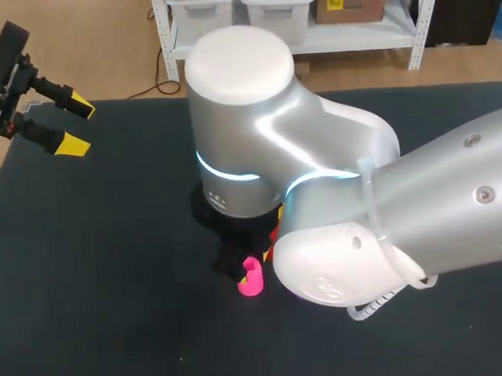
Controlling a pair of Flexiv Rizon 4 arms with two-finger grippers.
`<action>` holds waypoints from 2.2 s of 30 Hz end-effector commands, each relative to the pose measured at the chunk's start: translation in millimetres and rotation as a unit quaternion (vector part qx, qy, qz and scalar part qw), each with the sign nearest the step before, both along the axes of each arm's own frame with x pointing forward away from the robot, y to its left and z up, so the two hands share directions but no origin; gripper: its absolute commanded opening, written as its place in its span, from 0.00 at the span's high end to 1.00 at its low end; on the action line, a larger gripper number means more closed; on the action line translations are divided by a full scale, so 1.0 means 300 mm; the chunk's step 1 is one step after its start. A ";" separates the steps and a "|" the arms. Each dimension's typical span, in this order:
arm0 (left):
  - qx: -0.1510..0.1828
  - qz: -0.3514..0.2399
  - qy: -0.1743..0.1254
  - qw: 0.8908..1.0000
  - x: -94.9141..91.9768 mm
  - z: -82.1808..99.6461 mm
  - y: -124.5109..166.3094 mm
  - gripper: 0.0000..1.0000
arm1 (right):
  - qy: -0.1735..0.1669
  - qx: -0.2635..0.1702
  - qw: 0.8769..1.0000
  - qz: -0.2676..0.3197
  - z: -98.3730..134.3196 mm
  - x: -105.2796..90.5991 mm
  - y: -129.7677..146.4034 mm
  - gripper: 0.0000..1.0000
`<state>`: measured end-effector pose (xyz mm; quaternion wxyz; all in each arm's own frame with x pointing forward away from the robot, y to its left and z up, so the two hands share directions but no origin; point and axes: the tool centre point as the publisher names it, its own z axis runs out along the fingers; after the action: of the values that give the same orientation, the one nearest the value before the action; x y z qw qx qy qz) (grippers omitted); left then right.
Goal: Pick up and stack the cylinders on the red base in this order: pink,purple,orange,green
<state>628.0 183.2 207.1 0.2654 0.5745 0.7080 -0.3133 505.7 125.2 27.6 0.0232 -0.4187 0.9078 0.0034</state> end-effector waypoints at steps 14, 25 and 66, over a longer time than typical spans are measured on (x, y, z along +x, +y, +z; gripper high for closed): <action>-0.001 0.000 -0.002 1.000 -0.001 -0.004 0.001 0.00 | -0.073 0.048 0.994 -0.071 0.339 0.129 -0.082 1.00; -0.001 0.000 -0.002 1.000 -0.001 -0.004 0.001 0.00 | -0.105 0.076 0.978 -0.162 0.535 0.378 -0.208 1.00; -0.001 0.000 -0.002 1.000 -0.001 -0.004 0.001 0.00 | -0.016 0.060 0.980 -0.187 0.381 0.453 -0.214 1.00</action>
<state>628.0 183.2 207.1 0.2655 0.5745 0.7080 -0.3133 645.5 62.8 143.4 0.0604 -0.2390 0.9680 0.0469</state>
